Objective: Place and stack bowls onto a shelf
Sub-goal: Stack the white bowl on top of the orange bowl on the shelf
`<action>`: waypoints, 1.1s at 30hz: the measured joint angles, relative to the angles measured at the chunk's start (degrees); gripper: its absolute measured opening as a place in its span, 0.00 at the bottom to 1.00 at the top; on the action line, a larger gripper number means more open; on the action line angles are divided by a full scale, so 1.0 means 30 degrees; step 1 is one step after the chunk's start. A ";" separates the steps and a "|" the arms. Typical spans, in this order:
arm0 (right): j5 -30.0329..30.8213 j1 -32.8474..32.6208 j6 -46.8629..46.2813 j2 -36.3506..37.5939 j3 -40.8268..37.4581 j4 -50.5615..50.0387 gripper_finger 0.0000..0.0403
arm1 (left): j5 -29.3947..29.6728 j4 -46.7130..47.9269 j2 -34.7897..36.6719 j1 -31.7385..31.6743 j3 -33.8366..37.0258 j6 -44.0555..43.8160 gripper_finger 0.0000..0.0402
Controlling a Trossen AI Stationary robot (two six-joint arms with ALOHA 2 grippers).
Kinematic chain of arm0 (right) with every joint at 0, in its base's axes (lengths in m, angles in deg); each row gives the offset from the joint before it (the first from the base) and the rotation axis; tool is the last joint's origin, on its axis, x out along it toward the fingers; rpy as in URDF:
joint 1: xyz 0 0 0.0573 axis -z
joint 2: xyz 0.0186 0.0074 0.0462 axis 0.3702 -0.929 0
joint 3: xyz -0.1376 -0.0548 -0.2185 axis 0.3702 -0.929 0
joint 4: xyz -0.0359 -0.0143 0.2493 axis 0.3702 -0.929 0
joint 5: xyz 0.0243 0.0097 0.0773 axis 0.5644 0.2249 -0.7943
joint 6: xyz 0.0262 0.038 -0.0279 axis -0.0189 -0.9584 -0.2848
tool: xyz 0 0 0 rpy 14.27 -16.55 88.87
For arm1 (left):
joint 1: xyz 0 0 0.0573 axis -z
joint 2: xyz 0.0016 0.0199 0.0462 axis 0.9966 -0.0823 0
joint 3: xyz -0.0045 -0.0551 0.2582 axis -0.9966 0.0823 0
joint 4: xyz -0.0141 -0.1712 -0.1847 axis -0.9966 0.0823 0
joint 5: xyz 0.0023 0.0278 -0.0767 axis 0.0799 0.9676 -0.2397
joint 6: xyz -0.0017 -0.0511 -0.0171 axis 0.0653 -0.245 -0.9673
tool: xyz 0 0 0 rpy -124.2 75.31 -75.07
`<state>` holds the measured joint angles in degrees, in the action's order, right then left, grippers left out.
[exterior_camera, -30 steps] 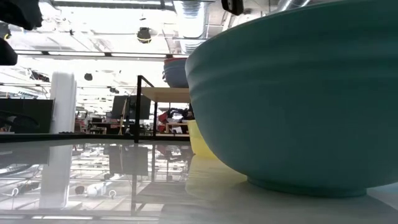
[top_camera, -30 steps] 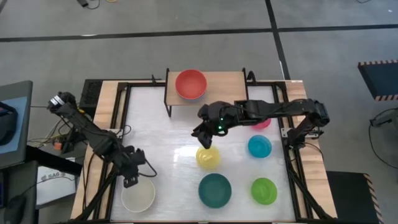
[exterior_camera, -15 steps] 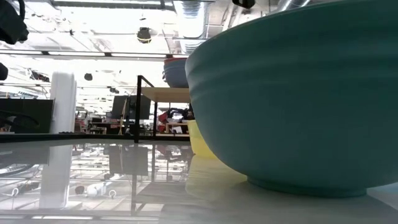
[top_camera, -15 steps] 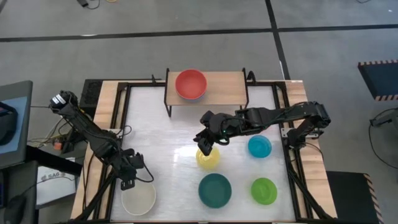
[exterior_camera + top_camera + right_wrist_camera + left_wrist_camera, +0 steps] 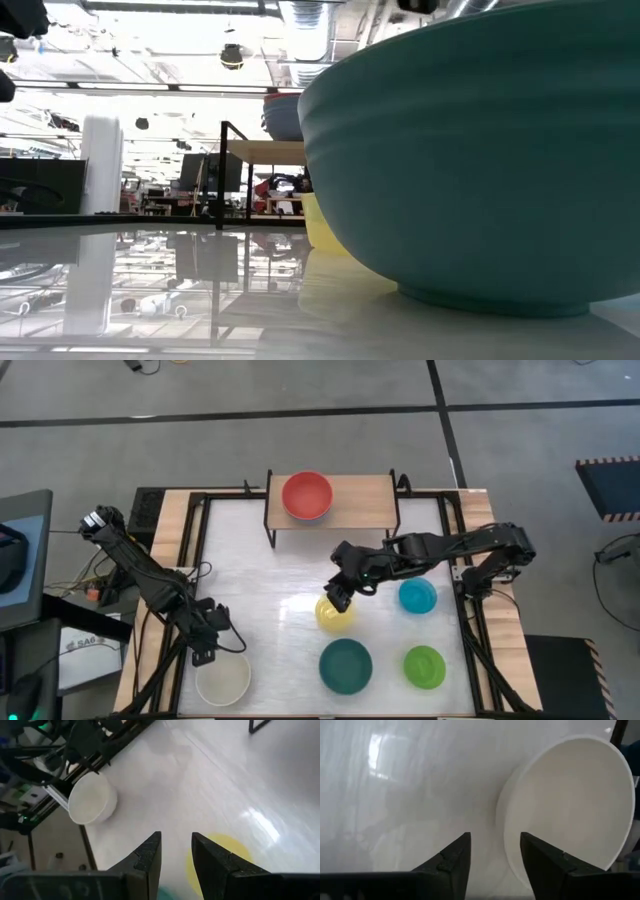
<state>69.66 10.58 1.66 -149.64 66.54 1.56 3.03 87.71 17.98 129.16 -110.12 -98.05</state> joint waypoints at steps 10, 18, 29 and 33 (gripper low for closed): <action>0.1007 -0.1698 -0.1904 0.0324 -0.0001 -0.2078 0.33 | 0.0727 -0.1834 -0.1844 0.0750 0.0794 0.0860 0.47; 0.2538 -0.1926 -0.2159 0.0279 -0.0001 -0.2049 0.33 | 0.0705 -0.1624 -0.3012 0.0745 0.0794 0.2375 0.18; 0.5996 -0.2014 -0.1755 0.3692 0.0531 -0.2815 0.33 | 0.1444 -0.0157 -0.1956 -0.1205 0.0151 0.1501 0.00; 0.6695 -0.2007 -0.1435 0.4893 0.0536 -0.3167 0.33 | 0.3112 0.1388 -0.1014 -0.3323 -0.1071 0.1936 0.00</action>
<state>89.74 4.56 -2.64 -134.96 68.15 -7.94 12.36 91.87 14.93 119.19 -113.33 -92.24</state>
